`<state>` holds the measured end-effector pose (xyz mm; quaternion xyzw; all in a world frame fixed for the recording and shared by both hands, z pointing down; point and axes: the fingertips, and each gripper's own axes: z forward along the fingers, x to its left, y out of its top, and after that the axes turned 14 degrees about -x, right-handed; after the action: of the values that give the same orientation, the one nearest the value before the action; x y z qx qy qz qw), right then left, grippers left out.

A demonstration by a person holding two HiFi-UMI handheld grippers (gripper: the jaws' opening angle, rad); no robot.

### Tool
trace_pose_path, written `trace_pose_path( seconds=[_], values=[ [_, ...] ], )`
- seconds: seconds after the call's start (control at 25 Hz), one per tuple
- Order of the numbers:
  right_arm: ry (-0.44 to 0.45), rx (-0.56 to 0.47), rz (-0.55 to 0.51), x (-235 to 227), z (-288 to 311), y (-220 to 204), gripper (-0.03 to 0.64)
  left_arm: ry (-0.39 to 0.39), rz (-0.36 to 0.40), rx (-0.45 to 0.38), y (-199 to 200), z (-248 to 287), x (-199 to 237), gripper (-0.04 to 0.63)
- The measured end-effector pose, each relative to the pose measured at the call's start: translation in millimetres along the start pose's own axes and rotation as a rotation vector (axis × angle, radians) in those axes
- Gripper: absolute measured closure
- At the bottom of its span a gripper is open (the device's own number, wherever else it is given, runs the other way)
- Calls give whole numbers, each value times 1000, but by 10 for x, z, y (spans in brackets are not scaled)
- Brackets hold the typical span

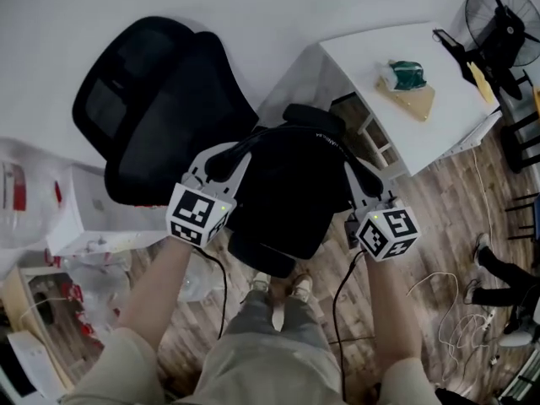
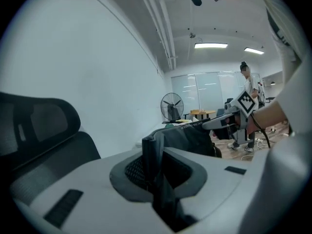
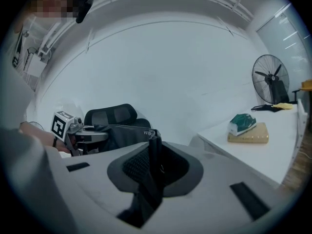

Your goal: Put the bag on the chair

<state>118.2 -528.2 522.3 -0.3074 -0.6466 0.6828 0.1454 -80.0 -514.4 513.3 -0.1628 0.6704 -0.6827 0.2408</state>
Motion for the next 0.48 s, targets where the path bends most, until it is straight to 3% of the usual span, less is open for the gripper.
trace_pose_path(
  seconds=[0.48],
  values=[
    [-41,126,61,-448,240,-1665,549,16,-74,162,-1766,239,127,532]
  ],
)
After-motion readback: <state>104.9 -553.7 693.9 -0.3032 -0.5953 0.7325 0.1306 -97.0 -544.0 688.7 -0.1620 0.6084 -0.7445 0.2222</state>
